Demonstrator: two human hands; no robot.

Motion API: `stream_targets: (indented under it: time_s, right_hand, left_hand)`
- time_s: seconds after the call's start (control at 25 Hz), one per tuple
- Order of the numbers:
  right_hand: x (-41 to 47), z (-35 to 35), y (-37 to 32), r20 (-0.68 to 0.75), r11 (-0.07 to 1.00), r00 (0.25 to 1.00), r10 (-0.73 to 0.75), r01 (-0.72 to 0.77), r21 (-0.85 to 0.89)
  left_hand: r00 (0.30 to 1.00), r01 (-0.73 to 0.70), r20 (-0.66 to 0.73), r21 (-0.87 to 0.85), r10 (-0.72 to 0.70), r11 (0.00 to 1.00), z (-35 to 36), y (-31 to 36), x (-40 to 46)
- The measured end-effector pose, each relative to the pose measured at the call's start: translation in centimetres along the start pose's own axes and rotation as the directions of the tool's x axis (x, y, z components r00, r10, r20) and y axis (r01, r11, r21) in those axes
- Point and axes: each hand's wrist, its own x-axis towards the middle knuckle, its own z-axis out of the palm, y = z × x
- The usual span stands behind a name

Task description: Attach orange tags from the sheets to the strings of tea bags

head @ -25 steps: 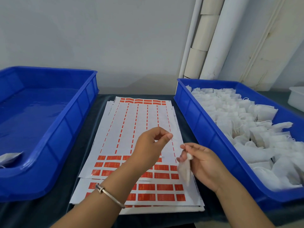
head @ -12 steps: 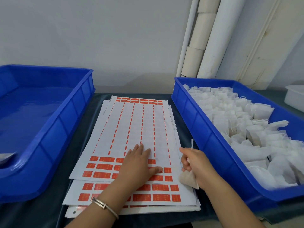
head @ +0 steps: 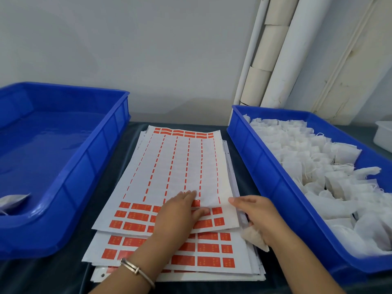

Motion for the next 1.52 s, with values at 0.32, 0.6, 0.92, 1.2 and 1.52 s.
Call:
stream_targets:
  time_s: [0.32,0.6,0.92,1.2,1.52]
  right_hand:
    - [0.0,1.6,-1.2,0.401,0.991,0.916,-0.023,0.074,-0.112]
    - [0.6,3.1,0.1,0.418,0.964,0.908,0.009,-0.119,0.238]
    - [0.5,4.0,0.7,0.368,0.936,0.929,-0.033,-0.100,0.337]
    - [0.1,4.4,0.4,0.303,0.957,0.952,-0.052,-0.039,0.288]
    - [-0.2,4.1,0.2,0.243,0.985,0.968,-0.060,0.018,0.173]
  left_hand:
    - [0.997,-0.073,-0.031,-0.144,0.069,0.987,-1.3,0.1,-0.6]
    - [0.974,-0.140,-0.205,-0.229,0.092,0.963,-1.7,-1.1,-1.4]
    - [0.942,-0.176,-0.319,-0.214,0.102,0.961,-1.6,-1.0,-1.9]
    - [0.935,-0.192,-0.329,-0.162,0.131,0.968,-2.2,-0.9,-2.1]
    - [0.924,-0.258,-0.316,-0.108,0.213,0.960,-2.3,-0.7,-2.3]
